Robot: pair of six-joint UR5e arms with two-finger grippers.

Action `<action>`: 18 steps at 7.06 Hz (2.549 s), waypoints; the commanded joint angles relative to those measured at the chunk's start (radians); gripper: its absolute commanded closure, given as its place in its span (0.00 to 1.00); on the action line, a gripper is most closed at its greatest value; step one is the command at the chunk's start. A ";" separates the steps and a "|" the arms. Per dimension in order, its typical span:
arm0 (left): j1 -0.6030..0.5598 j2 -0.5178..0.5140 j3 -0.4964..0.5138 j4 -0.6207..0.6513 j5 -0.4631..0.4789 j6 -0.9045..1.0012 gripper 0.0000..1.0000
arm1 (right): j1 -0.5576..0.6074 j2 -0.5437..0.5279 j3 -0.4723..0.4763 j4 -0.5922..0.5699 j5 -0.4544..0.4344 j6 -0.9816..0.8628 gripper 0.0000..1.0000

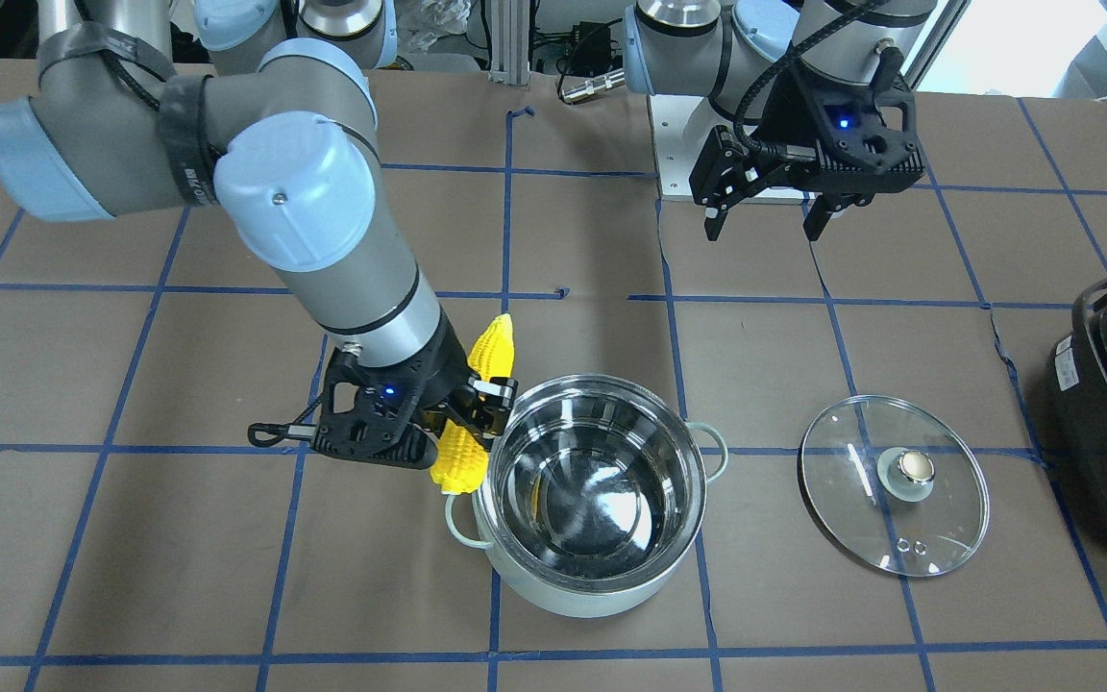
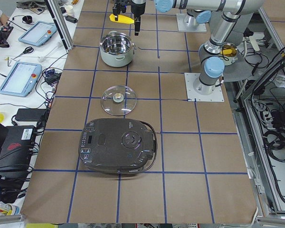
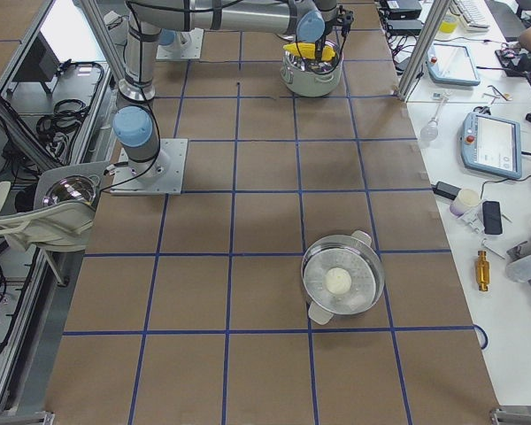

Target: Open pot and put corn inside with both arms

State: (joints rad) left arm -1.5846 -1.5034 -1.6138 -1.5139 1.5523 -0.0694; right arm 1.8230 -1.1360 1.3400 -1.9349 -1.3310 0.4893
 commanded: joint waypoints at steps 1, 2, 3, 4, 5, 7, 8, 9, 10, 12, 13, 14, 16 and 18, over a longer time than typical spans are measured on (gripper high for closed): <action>0.000 0.000 0.000 0.000 0.003 0.000 0.00 | 0.065 0.089 -0.045 -0.091 0.091 0.040 1.00; -0.002 0.000 0.000 -0.002 0.003 0.002 0.00 | 0.071 0.122 -0.047 -0.129 0.116 -0.047 0.98; 0.000 0.000 0.000 -0.003 0.002 0.000 0.00 | 0.073 0.133 -0.042 -0.133 0.157 -0.084 0.98; 0.000 0.000 0.000 -0.002 0.002 0.002 0.00 | 0.073 0.139 -0.044 -0.137 0.161 -0.101 0.97; 0.000 0.000 0.000 -0.002 0.002 0.000 0.00 | 0.073 0.143 -0.039 -0.139 0.161 -0.116 0.75; 0.000 0.000 -0.001 -0.003 0.002 0.000 0.00 | 0.073 0.166 -0.041 -0.159 0.144 -0.120 0.09; 0.000 0.000 -0.001 -0.002 0.002 0.000 0.00 | 0.073 0.163 -0.042 -0.157 0.138 -0.117 0.00; 0.000 0.000 -0.001 -0.003 0.002 0.002 0.00 | 0.073 0.154 -0.047 -0.157 0.139 -0.101 0.00; -0.003 0.000 -0.003 -0.006 0.002 0.002 0.00 | 0.071 0.127 -0.044 -0.141 0.135 -0.107 0.00; -0.003 0.005 -0.017 -0.003 0.002 0.002 0.00 | 0.033 0.027 -0.030 0.012 0.046 -0.120 0.00; -0.003 0.003 -0.017 0.001 0.000 0.000 0.00 | -0.011 -0.037 -0.030 0.131 -0.043 -0.123 0.00; -0.003 -0.003 -0.018 0.007 0.000 0.002 0.00 | -0.048 -0.116 -0.030 0.278 -0.103 -0.176 0.00; 0.003 0.000 -0.008 0.003 0.002 0.002 0.00 | -0.111 -0.230 -0.018 0.452 -0.251 -0.294 0.00; 0.002 0.006 -0.002 0.007 0.005 -0.004 0.00 | -0.157 -0.307 0.011 0.475 -0.263 -0.389 0.00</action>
State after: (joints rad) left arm -1.5834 -1.5019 -1.6189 -1.5076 1.5546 -0.0711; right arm 1.6935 -1.3943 1.3337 -1.4782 -1.5757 0.1688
